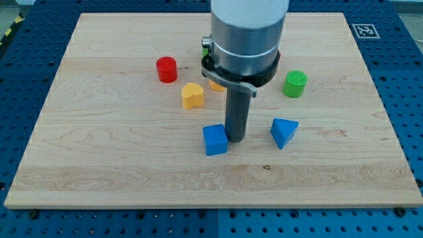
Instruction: Push the blue triangle right a bit
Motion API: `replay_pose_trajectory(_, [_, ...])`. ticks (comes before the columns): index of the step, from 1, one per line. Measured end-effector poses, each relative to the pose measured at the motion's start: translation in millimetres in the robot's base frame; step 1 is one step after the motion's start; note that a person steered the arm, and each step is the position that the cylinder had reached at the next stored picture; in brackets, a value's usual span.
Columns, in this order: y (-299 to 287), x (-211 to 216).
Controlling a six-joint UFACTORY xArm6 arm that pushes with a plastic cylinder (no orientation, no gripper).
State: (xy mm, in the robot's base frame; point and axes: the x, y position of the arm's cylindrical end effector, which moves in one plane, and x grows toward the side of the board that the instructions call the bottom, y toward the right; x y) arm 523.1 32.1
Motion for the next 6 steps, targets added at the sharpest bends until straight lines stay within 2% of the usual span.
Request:
replay_pose_trajectory(1, [9, 3])
replay_pose_trajectory(3, [65, 2])
replay_pose_trajectory(6, [84, 2])
